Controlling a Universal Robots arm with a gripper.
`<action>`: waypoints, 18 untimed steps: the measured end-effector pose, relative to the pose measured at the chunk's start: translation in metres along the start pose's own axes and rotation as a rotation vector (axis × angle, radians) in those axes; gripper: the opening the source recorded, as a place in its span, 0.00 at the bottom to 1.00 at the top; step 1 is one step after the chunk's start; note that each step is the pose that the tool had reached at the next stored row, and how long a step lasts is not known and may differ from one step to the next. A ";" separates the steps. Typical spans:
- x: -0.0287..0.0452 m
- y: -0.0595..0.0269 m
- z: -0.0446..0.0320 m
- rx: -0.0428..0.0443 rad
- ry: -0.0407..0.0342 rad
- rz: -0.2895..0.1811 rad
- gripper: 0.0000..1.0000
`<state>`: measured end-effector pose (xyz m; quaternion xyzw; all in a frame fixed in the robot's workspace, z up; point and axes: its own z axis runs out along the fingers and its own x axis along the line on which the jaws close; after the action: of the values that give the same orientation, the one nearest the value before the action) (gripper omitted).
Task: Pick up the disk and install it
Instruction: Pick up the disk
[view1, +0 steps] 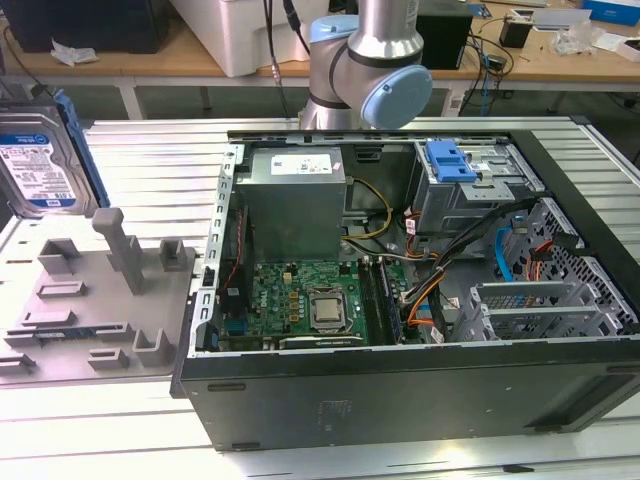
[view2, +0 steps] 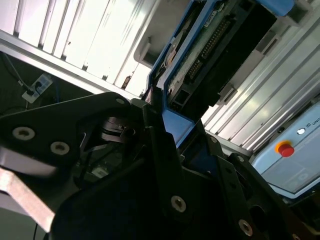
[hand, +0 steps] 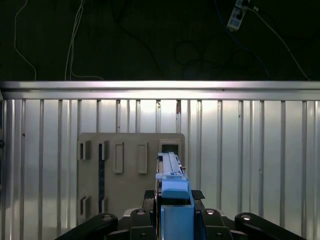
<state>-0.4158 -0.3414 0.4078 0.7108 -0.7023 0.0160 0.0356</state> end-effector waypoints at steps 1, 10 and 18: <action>0.0001 0.0000 -0.0013 0.0000 0.0002 0.000 0.37; 0.0014 0.0005 -0.0186 0.0003 0.0031 0.000 0.37; 0.0026 0.0008 -0.0359 0.0006 0.0052 0.000 0.37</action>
<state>-0.4155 -0.3413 0.4439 0.7106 -0.7023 0.0181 0.0373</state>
